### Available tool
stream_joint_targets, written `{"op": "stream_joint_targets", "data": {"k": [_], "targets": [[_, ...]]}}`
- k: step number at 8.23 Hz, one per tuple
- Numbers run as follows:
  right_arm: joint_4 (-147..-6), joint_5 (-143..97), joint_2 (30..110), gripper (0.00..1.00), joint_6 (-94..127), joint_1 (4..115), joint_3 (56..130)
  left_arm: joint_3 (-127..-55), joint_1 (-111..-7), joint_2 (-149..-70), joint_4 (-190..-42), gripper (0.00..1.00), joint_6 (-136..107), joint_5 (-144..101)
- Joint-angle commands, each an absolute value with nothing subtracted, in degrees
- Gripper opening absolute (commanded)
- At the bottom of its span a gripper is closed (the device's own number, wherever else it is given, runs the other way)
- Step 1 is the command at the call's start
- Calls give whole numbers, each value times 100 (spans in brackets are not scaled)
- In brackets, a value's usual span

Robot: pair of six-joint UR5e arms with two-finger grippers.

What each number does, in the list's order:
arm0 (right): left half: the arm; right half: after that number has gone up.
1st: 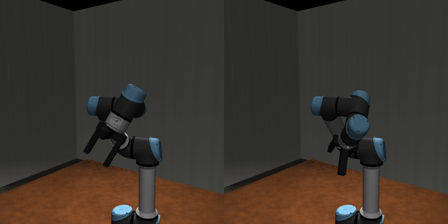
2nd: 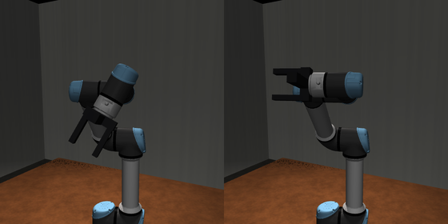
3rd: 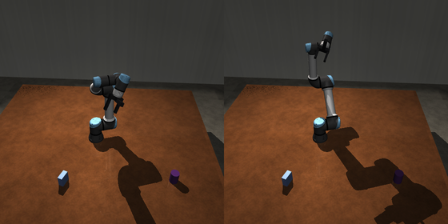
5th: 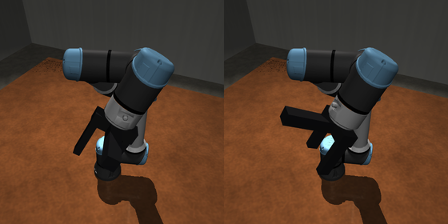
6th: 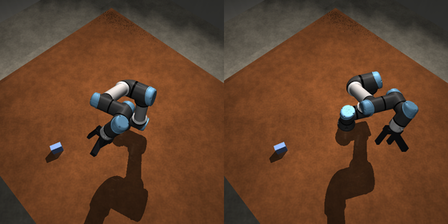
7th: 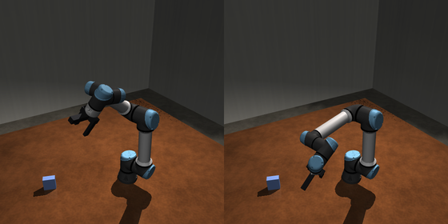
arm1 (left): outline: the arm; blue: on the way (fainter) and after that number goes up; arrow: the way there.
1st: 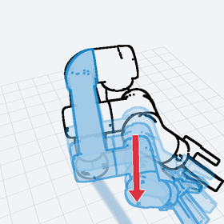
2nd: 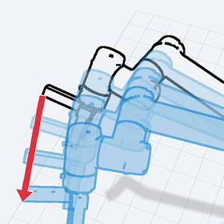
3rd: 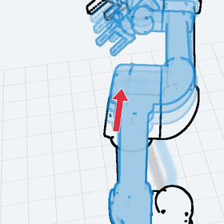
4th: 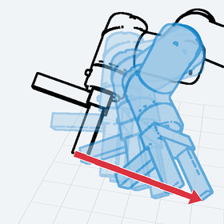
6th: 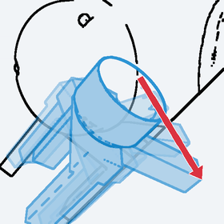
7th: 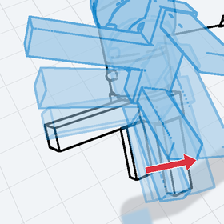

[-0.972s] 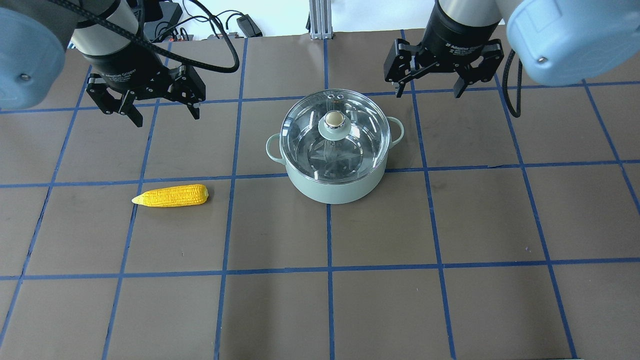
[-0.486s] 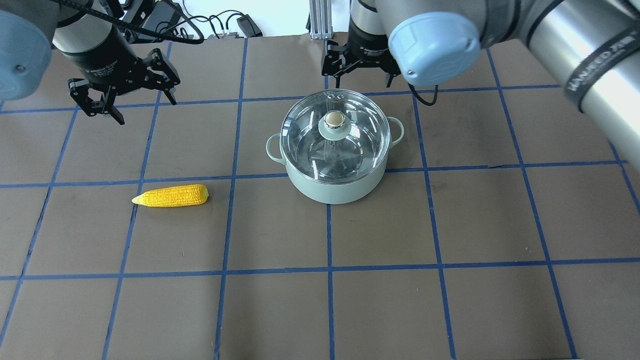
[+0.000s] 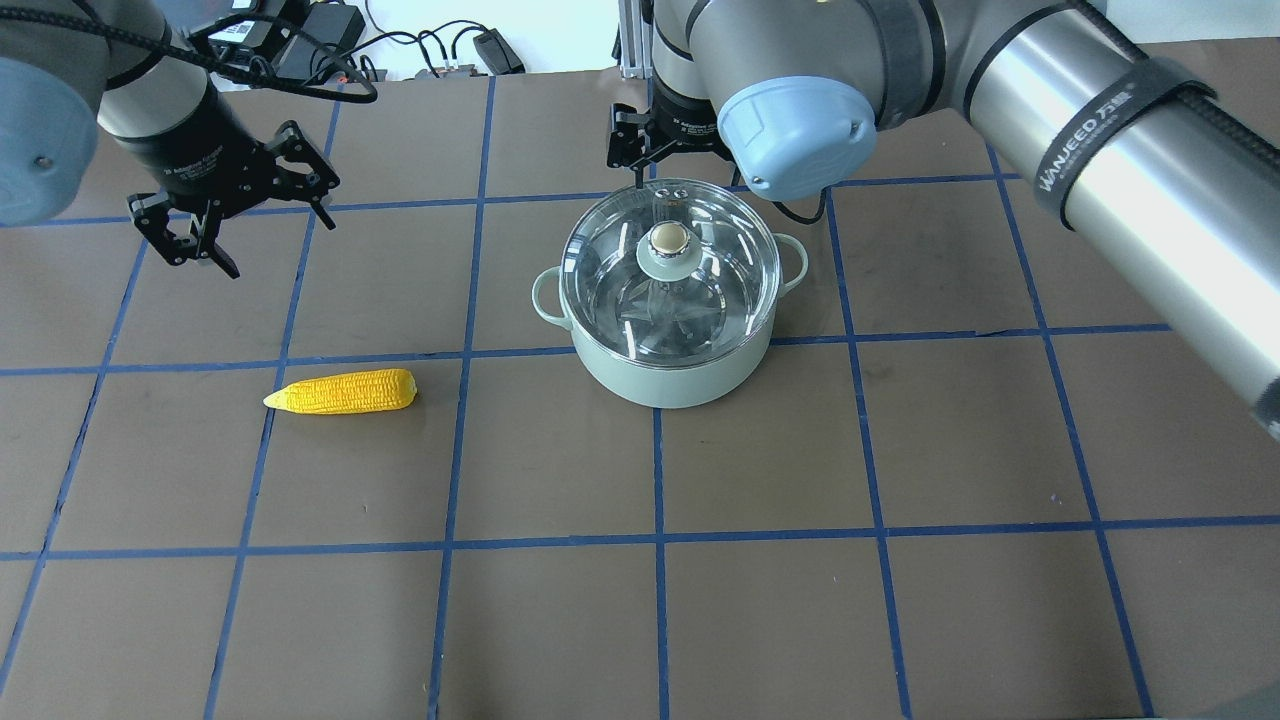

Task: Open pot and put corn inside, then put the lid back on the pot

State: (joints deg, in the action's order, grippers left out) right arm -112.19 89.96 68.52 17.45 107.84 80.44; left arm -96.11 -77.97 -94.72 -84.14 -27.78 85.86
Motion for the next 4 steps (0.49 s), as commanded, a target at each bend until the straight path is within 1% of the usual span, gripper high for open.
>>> {"op": "stream_joint_targets", "data": {"k": [1,3,4], "targets": [[-11233,8974,6706,99,1784,10802,8304,-9931,-7612,-9562,-8333,100,-3058,8261],[-11346,8965,6688,99,2012,10819,8446,-10378,-7611,-9877,-7283,100,-4080,8279],[-11364,8974,6662,98,2021,10898,8446,-10458,-7611,-10009,-6895,100,-4626,8288]]}}
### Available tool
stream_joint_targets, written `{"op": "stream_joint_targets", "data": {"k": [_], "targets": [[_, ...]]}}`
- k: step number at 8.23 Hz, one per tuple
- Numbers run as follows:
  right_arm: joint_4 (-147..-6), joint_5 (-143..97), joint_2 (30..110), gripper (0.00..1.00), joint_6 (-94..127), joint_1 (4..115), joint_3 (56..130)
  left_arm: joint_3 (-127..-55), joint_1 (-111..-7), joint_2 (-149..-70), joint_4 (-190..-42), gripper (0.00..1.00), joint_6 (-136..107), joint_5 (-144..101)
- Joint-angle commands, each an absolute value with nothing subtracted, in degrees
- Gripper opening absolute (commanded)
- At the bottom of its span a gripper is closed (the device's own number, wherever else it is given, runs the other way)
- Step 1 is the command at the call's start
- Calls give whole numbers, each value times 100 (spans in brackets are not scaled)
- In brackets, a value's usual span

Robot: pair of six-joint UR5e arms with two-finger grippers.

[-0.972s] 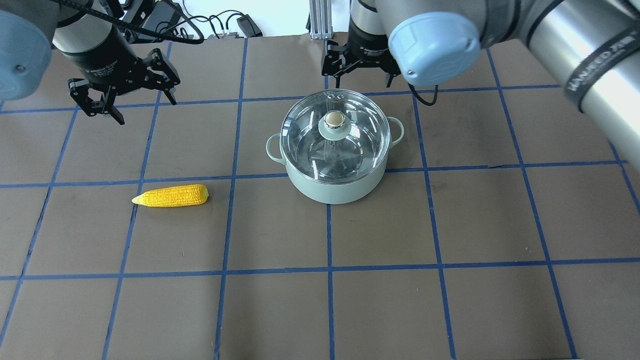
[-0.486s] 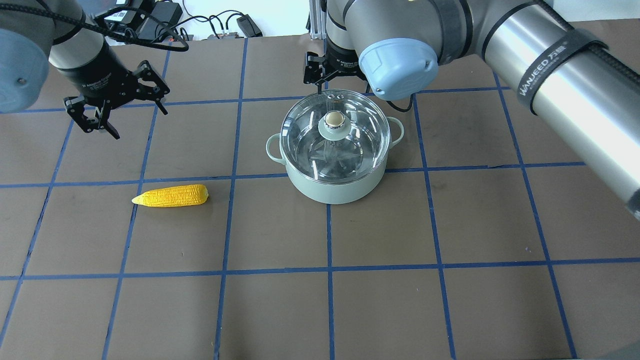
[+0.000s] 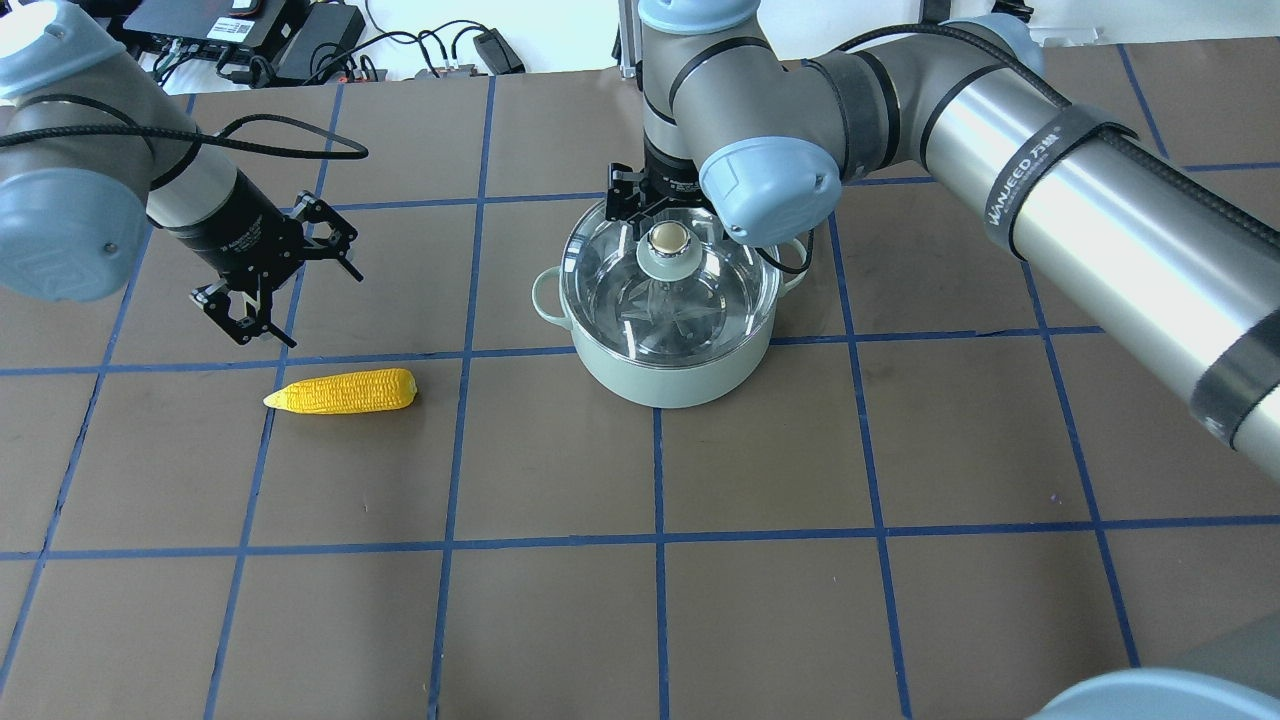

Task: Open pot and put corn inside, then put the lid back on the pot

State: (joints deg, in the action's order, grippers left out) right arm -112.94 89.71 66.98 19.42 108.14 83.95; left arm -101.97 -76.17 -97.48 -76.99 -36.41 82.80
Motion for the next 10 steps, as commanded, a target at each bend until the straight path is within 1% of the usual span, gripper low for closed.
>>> {"op": "stream_joint_targets", "data": {"k": [1,3,4,6,7,8,10], "targets": [[-11364,8974,6645,98,2056,10925,8446,-10485,-7611,-10046,-6865,100,-4849,8288],[-11417,8974,6627,92,2101,10960,8446,-10590,-7611,-10072,-6856,100,-5481,8297],[-11417,8974,6627,87,2101,10951,8438,-10600,-7611,-10090,-6855,100,-5537,8366],[-11408,8974,6627,68,2109,10960,8429,-10591,-7585,-10195,-6803,100,-6542,8779],[-11408,8974,6627,54,2092,10951,8429,-10600,-7463,-10239,-6742,100,-6644,8780],[-11408,8974,6636,45,2057,10951,8420,-10661,-7445,-10257,-6689,100,-6810,8754],[-11408,8974,6662,30,2083,10951,8411,-10993,-7418,-10449,-5990,100,-7407,8710]]}}
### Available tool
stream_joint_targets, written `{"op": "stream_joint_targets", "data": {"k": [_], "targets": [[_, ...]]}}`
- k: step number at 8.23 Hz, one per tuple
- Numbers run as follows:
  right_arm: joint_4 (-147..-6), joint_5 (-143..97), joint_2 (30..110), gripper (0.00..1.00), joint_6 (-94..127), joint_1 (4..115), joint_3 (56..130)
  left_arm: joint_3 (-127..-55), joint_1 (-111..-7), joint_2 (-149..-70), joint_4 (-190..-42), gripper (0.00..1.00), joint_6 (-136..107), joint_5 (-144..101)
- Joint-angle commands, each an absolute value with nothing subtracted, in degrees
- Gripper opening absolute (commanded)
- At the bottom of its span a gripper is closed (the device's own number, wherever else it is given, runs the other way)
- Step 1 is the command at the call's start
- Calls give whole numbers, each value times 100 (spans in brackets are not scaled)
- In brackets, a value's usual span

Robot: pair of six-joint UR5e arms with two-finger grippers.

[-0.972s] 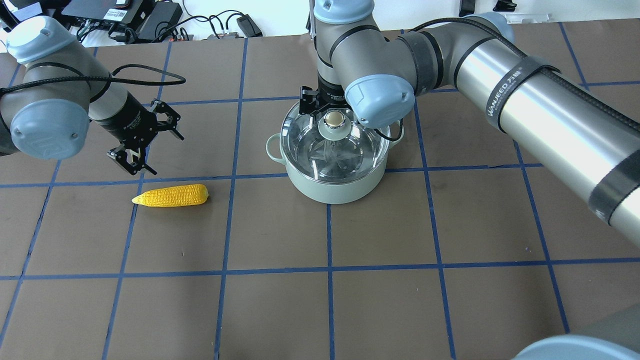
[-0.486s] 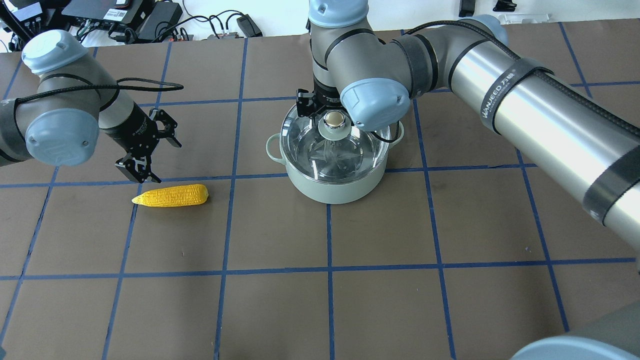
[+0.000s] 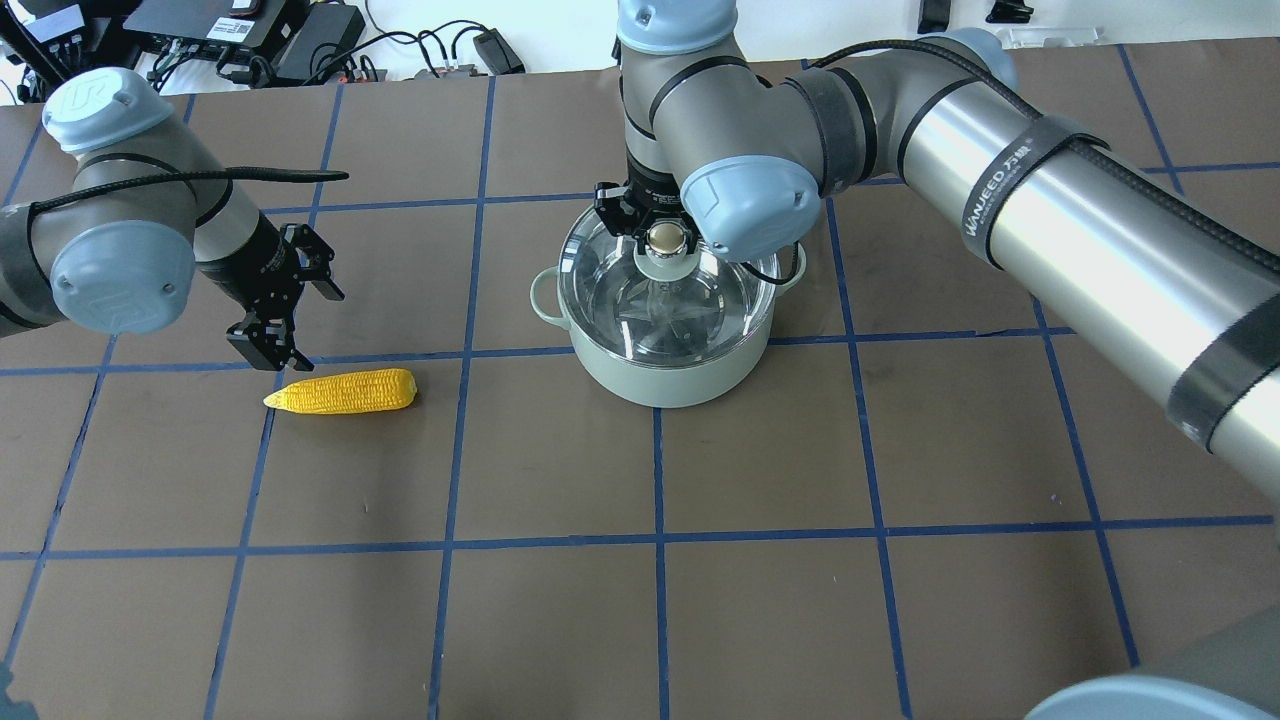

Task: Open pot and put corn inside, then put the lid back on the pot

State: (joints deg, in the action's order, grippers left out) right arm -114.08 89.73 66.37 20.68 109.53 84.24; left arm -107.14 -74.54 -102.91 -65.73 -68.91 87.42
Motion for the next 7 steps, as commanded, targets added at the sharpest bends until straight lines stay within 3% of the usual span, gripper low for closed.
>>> {"op": "stream_joint_targets", "data": {"k": [1,5,7], "targets": [[-11408,8982,6671,29,2109,10951,8350,-11143,-7340,-10459,-5907,100,-7505,8710],[-11286,9070,7248,29,1960,10759,8261,-11355,-7321,-10599,-5950,100,-7488,8701],[-10516,9027,7802,29,1445,10217,8297,-11382,-7321,-10696,-5898,100,-7480,8701]]}}
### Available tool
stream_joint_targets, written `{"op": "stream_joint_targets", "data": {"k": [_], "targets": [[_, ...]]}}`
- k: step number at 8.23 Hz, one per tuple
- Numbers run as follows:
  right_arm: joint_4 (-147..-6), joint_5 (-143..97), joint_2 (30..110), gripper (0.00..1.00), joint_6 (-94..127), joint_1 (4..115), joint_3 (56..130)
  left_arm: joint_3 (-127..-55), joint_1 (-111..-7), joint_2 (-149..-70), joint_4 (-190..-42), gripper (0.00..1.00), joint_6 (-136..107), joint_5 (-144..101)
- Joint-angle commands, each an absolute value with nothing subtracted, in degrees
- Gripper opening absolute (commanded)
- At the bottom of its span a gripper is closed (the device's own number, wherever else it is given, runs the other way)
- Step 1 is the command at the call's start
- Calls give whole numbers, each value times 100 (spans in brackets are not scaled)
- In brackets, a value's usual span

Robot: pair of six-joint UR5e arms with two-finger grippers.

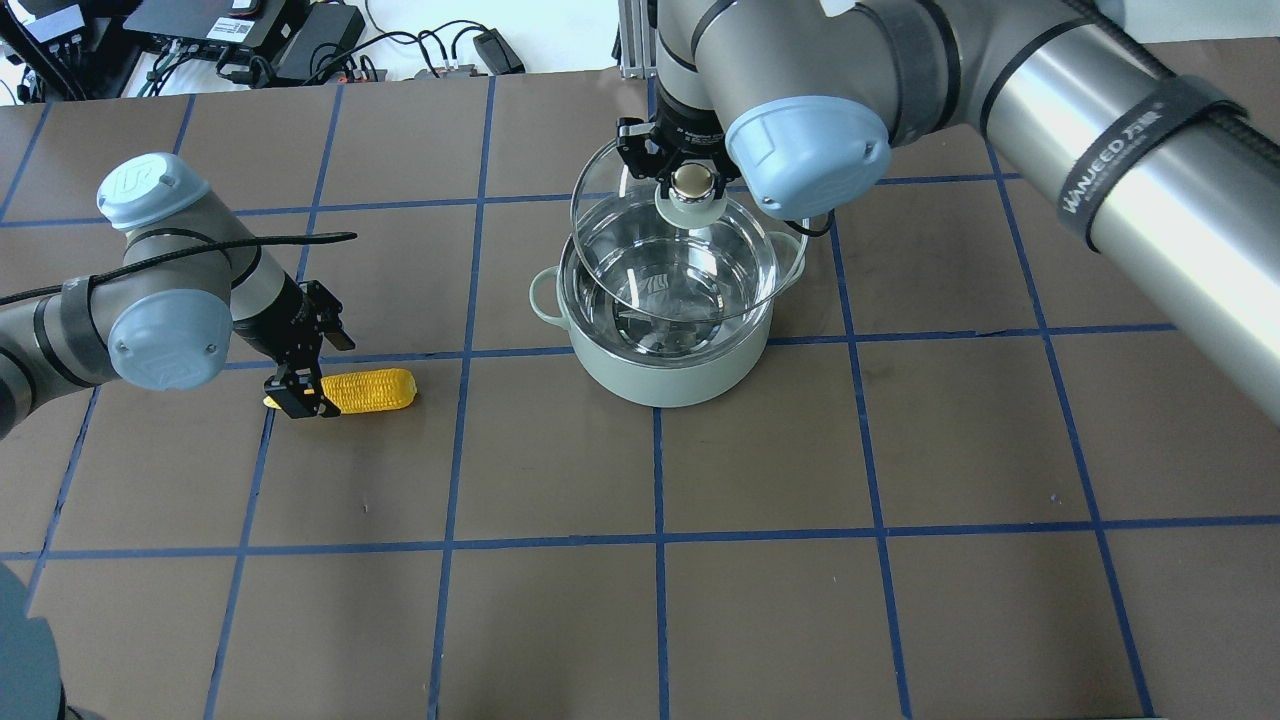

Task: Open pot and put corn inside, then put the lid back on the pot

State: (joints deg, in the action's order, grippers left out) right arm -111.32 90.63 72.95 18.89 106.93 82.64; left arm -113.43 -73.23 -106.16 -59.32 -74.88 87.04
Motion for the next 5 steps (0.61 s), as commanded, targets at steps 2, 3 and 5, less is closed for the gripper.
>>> {"op": "stream_joint_targets", "data": {"k": [2,3,5], "targets": [[-9628,8974,8417,29,769,9583,8297,-11408,-7321,-10705,-5897,100,-7479,8701],[-9337,9000,8568,24,399,9432,8384,-11443,-7321,-10714,-5897,100,-7462,8710],[-9273,8982,8789,24,150,9369,8735,-11435,-7321,-10862,-5767,100,-7462,8763]]}}
